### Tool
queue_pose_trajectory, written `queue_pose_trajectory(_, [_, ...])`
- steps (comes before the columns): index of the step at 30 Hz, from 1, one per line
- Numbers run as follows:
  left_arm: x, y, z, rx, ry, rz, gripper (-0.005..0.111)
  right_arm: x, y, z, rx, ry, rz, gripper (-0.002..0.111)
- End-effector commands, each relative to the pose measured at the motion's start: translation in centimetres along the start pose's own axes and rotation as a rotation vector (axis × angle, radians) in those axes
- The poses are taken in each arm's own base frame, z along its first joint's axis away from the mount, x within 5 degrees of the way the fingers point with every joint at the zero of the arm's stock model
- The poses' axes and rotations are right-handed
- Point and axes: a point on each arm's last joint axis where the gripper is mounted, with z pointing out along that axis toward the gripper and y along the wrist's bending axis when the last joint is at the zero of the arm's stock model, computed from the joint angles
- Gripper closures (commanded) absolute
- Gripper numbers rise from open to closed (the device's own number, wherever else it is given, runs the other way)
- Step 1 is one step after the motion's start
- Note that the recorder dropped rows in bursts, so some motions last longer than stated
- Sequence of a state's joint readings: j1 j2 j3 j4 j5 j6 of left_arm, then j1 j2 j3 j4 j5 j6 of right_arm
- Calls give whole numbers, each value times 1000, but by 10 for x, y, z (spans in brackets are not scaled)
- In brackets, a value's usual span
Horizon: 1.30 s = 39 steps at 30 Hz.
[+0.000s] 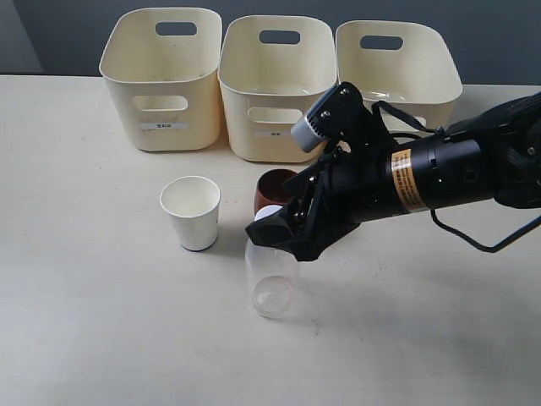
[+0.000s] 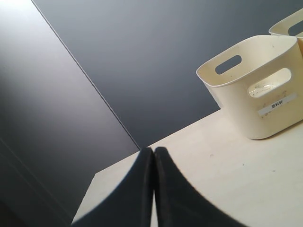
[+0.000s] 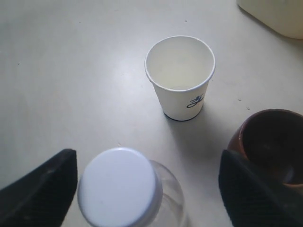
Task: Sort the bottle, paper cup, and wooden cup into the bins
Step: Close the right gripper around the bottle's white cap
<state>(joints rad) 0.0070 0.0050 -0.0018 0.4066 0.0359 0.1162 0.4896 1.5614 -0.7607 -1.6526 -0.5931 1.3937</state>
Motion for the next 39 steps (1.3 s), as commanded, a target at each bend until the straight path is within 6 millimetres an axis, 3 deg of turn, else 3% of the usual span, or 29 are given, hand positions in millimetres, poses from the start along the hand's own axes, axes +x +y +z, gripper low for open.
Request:
queue_pose_trajectory(1, [0, 0, 0, -2, -9, -13, 107, -2, 0, 0, -6, -8, -7, 31])
queue_pose_trajectory(39, [0, 0, 0, -2, -9, -13, 107, 0, -3, 0, 31, 14, -19, 31])
